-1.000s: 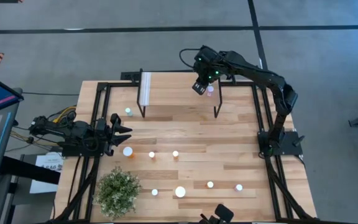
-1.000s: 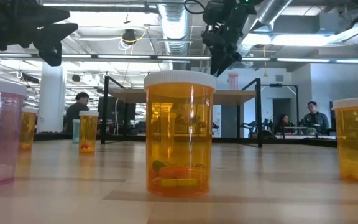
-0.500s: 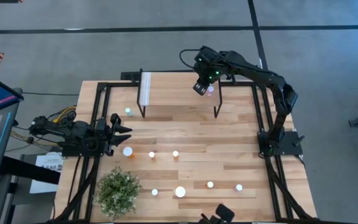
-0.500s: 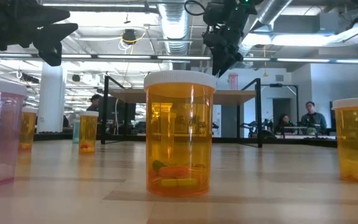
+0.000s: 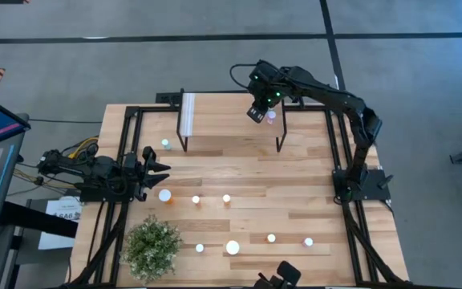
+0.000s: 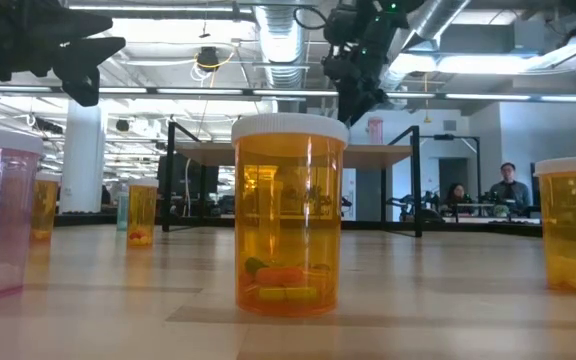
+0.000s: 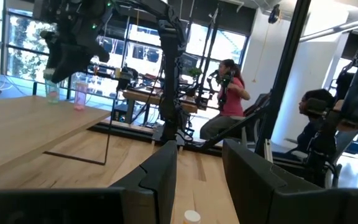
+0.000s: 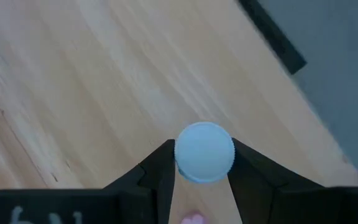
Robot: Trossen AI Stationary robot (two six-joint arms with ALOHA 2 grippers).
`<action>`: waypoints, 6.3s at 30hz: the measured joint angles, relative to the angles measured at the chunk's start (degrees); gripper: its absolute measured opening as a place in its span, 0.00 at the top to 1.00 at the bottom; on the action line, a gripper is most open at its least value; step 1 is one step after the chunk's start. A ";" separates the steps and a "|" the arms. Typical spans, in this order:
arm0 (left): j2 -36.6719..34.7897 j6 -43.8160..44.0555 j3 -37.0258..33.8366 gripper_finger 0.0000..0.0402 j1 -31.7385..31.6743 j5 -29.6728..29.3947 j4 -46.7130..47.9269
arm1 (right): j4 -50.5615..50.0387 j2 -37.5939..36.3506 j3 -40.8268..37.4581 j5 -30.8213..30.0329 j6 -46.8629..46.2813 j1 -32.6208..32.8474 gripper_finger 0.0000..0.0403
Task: Pick and place medicine bottles onto shelf by color
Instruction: Put the right blue bottle on the shelf, then put the blue bottle on the shelf
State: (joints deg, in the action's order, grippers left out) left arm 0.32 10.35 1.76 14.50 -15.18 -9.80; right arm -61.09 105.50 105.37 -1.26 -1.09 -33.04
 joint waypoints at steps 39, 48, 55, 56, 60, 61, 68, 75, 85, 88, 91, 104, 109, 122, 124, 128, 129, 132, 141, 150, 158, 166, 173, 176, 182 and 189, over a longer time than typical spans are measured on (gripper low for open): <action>0.01 -0.19 -0.02 0.71 -0.01 -0.20 0.10 | -7.05 1.28 6.82 -0.75 -1.03 0.17 0.37; 0.01 -0.12 -0.02 0.71 -0.01 0.05 0.53 | -15.25 1.19 17.65 -3.41 -1.26 4.16 0.37; 0.02 2.26 -0.02 0.71 0.00 1.40 1.81 | -16.28 -3.09 18.11 -6.83 -0.80 10.19 0.37; 0.01 2.32 -0.02 0.71 0.00 1.38 1.93 | -16.26 -3.78 18.11 -7.07 -0.92 11.27 0.37; 0.02 2.71 -0.02 0.71 0.00 1.42 1.99 | -16.38 -6.95 18.11 -9.86 -1.96 16.34 0.37; 0.02 2.79 -0.02 0.71 0.00 1.44 1.99 | -16.36 -7.63 18.11 -10.04 -2.29 17.77 0.37; 0.01 2.99 -0.02 0.71 0.00 1.44 1.99 | -10.86 -13.20 8.29 -16.01 -3.98 28.30 0.37; 0.02 3.02 -0.02 0.71 0.00 0.98 1.99 | 0.93 -20.67 -9.81 -17.19 -6.36 34.63 0.37; 0.02 4.18 4.02 0.71 0.00 -3.17 10.30 | 19.89 -33.51 -32.43 -17.35 -11.60 41.16 0.37; 0.00 6.01 7.10 0.71 0.00 -7.56 16.82 | 24.92 -35.99 -37.73 -17.35 -12.89 43.34 0.37; 0.00 7.75 9.56 0.71 -0.02 -11.57 22.62 | 29.08 -37.38 -41.26 -18.16 -13.35 45.31 0.37; 0.00 14.89 18.48 0.71 -0.02 -26.24 38.51 | 33.50 -36.86 -42.96 -19.74 -14.07 47.74 0.37; 0.00 18.74 18.62 0.71 -0.02 -35.73 40.18 | 33.52 -36.86 -42.96 -19.74 -14.07 47.69 0.37; 0.04 23.98 18.64 0.71 -0.02 -45.39 43.34 | 34.19 -36.86 -42.96 -19.74 -13.92 47.69 0.37; 0.04 23.99 18.64 0.71 -0.02 -45.51 43.41 | 34.22 -36.84 -42.96 -19.74 -13.92 47.69 0.37; 0.69 24.57 18.67 0.71 -0.02 -45.55 43.39 | 34.95 -36.84 -42.96 -19.76 -13.61 47.69 0.37; 1.44 24.89 18.67 0.71 -0.02 -45.53 43.38 | 35.08 -36.84 -42.94 -19.76 -13.53 47.69 0.37; 4.78 26.38 18.68 0.71 -0.02 -45.54 43.50 | 35.11 -36.84 -42.92 -19.78 -13.42 47.69 0.37; 16.64 32.18 18.67 0.64 -2.49 -42.58 45.37 | 36.05 -36.84 -42.92 -19.82 -12.27 47.69 0.37; 28.25 36.23 18.67 0.45 -14.81 -33.21 47.84 | 36.29 -36.84 -42.90 -19.82 -11.75 47.69 0.37; 36.08 30.24 18.67 0.41 -25.42 -25.84 44.53 | 36.29 -36.84 -42.90 -19.82 -11.60 47.69 0.37; 42.02 20.58 18.67 0.40 -33.96 -17.45 37.65 | 36.29 -36.84 -42.90 -19.81 -11.07 47.69 0.37; 48.27 16.16 18.64 0.40 -39.65 -12.59 33.20 | 36.29 -36.84 -42.90 -19.80 -10.99 47.69 0.37; 50.83 15.36 18.64 0.40 -40.93 -11.06 31.22 | 36.29 -36.84 -42.90 -19.80 -10.88 47.69 0.37; 55.26 15.10 18.64 0.40 -42.49 -10.32 28.63 | 36.29 -36.82 -42.90 -19.80 -10.90 47.69 0.37; 59.35 14.66 18.64 0.42 -44.19 -7.72 25.64 | 36.29 -36.82 -42.90 -19.80 -10.92 47.69 0.37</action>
State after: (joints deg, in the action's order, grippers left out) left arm 59.67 25.01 20.40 -29.69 -22.90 15.83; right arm -24.80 68.69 62.48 -21.06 -12.01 14.66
